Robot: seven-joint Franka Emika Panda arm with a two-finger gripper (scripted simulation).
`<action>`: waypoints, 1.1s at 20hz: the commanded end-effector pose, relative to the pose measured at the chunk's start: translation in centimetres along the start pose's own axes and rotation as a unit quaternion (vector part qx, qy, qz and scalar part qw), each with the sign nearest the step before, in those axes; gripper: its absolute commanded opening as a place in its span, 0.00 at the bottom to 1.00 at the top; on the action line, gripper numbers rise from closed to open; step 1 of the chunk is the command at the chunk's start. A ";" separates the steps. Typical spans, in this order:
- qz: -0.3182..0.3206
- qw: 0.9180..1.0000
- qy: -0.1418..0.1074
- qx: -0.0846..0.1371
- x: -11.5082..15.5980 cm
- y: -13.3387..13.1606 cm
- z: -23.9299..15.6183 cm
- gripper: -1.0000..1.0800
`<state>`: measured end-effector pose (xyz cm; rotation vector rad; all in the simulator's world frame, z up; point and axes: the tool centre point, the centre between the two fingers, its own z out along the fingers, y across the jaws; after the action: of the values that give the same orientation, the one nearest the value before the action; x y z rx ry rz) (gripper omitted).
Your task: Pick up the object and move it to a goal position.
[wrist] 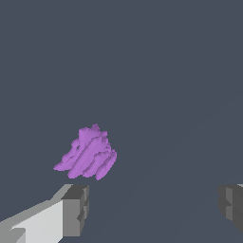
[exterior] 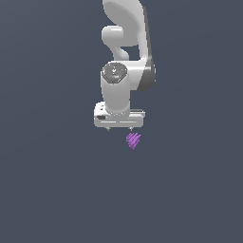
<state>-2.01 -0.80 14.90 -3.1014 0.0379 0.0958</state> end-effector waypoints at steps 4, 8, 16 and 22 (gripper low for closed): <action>-0.008 1.000 -0.001 0.001 -0.1 0.0 0.1 0.96; -0.002 1.000 0.000 0.001 0.0 -0.1 0.2 0.96; 0.035 0.999 0.003 -0.001 0.0 -0.9 0.8 0.96; 0.085 0.996 0.008 -0.004 -0.1 -1.9 1.7 0.96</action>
<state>-2.12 0.89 13.48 -3.1024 0.2599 0.0790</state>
